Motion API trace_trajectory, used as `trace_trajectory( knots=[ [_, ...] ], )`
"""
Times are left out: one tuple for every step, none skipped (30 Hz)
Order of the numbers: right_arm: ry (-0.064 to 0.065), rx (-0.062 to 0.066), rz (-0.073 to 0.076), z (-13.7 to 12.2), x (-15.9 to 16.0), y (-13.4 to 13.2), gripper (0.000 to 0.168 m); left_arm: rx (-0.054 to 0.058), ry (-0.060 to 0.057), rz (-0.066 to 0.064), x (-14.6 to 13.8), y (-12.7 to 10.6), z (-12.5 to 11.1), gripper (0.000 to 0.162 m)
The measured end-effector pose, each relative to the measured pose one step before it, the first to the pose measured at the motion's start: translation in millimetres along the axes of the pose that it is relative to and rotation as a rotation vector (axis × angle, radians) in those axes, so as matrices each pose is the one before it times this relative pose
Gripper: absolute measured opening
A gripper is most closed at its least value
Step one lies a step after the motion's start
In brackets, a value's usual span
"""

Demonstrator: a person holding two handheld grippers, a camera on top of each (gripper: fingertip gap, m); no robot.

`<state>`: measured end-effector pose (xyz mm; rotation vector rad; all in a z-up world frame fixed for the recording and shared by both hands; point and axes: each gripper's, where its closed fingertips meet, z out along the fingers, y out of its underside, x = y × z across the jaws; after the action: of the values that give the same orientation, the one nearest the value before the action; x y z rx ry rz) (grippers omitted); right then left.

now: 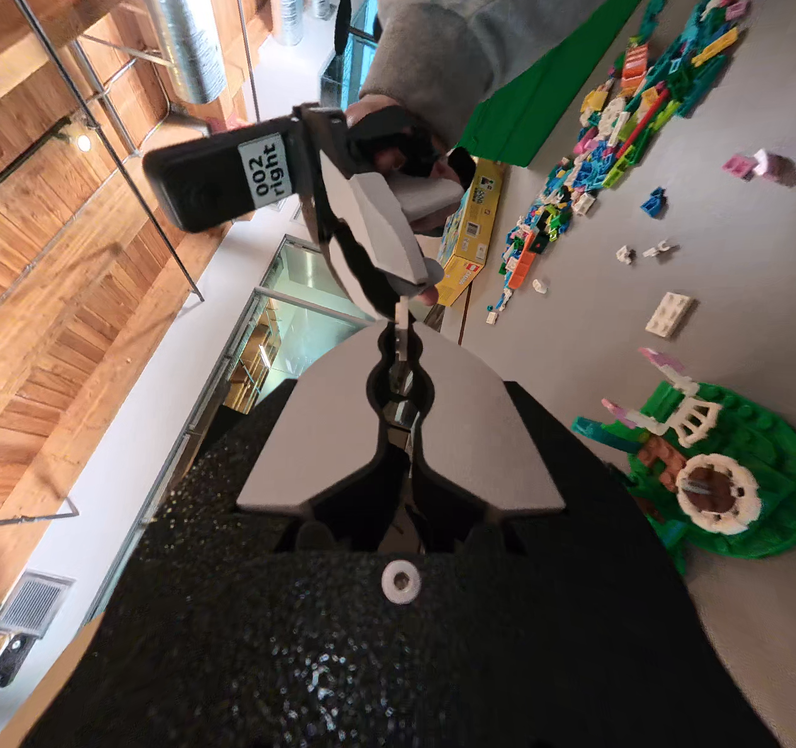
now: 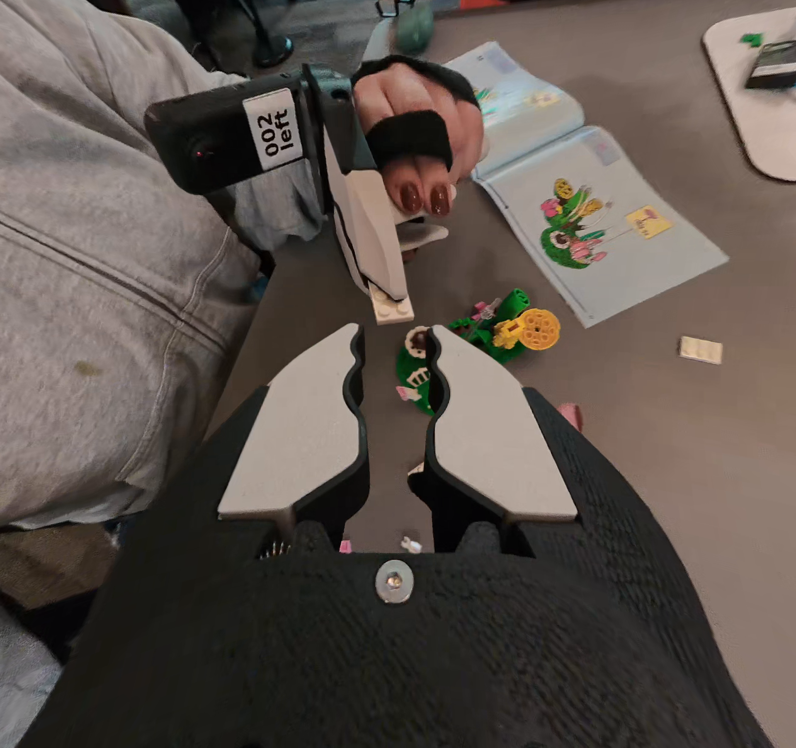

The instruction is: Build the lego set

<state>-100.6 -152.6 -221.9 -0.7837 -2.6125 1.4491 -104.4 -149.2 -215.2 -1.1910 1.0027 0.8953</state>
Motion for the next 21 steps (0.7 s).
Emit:
trace_trajectory(
  knots=[
    [-0.0222,-0.0066,0.0035,1.64,-3.45,0.18,0.026,0.0067,0.0017,0.0054,1.1,-1.86,0.29,0.004],
    [-0.0183,-0.0015,0.0022,1.09,-2.86,-0.7,0.026,0.0073,0.0043,0.0059,0.86,-1.6,0.3,0.004],
    [-0.0103,-0.0029,0.0008,0.77,-1.73,-0.72,0.025,0.0068,0.0118,0.0037,1.6,-1.65,0.29,0.004],
    [-0.0035,-0.0048,-0.0042,0.7,-0.76,-0.56,0.022,0.008,-0.0001,0.005,-0.24,-1.93,0.11,0.004],
    [-0.003,-0.0009,-0.0077,0.49,-0.89,-0.86,0.016,0.0056,0.0023,0.0063,-0.08,-1.73,0.08,0.004],
    [-0.0022,0.0004,-0.0086,0.13,-0.84,-1.05,0.015,0.0015,-0.0007,0.0052,-0.55,-1.02,-0.14,0.004],
    [-0.0026,-0.0017,-0.003,-0.2,-0.83,-0.41,0.015,0.004,-0.0018,0.0007,-0.36,-0.74,-0.18,0.004],
    [-0.0059,-0.0035,0.0029,-0.08,-0.97,0.07,0.015,0.0089,-0.0021,-0.0092,0.23,-1.23,-0.07,0.004],
    [-0.0016,-0.0008,0.0008,-0.16,-0.16,0.27,0.015,0.0007,-0.0078,-0.0211,0.22,0.19,0.3,0.004],
    [0.008,0.0037,-0.0025,-0.62,1.79,0.35,0.015,-0.0187,-0.0153,-0.0261,-0.71,3.39,0.81,0.005],
    [0.011,0.0049,-0.0018,-0.9,2.73,0.79,0.015,-0.0505,-0.0248,-0.0187,-2.45,8.72,0.39,0.011],
    [0.0295,0.008,-0.0001,-1.42,5.92,1.0,0.015,-0.0616,-0.0355,-0.0077,-4.89,11.9,-0.47,0.019],
    [0.0625,0.0106,0.0015,-1.74,11.68,1.29,0.015,-0.045,-0.0399,-0.0121,-6.23,11.63,-1.99,0.022],
    [0.0887,0.0009,0.006,-1.37,16.77,3.28,0.015,-0.0386,-0.0518,-0.0353,-8.79,11.96,-3.0,0.023],
    [0.1021,-0.0161,0.0012,-0.13,19.85,6.35,0.015,-0.0358,-0.0628,-0.0506,-11.31,12.76,-3.77,0.02],
    [0.1073,-0.0234,-0.0081,1.94,20.75,8.11,0.015,-0.0296,-0.061,-0.062,-12.11,12.65,-3.6,0.017],
    [0.1005,-0.0305,-0.0072,4.49,19.75,9.41,0.015,-0.0178,-0.0495,-0.078,-11.66,11.12,-3.22,0.015],
    [0.0801,-0.043,-0.0045,7.06,16.31,10.74,0.015,-0.0134,-0.0425,-0.0856,-11.56,10.0,-2.67,0.013],
    [0.0569,-0.0439,-0.008,9.12,11.89,10.47,0.015,-0.0174,-0.0521,-0.0745,-13.23,9.82,-2.28,0.012],
    [0.042,-0.0377,-0.0101,10.41,8.54,8.91,0.015,-0.0266,-0.0538,-0.0537,-13.27,9.96,-1.77,0.011],
    [0.028,-0.0392,-0.0076,10.95,5.86,8.39,0.015,-0.0258,-0.0445,-0.0373,-11.22,8.85,-1.47,0.011]
  ],
)
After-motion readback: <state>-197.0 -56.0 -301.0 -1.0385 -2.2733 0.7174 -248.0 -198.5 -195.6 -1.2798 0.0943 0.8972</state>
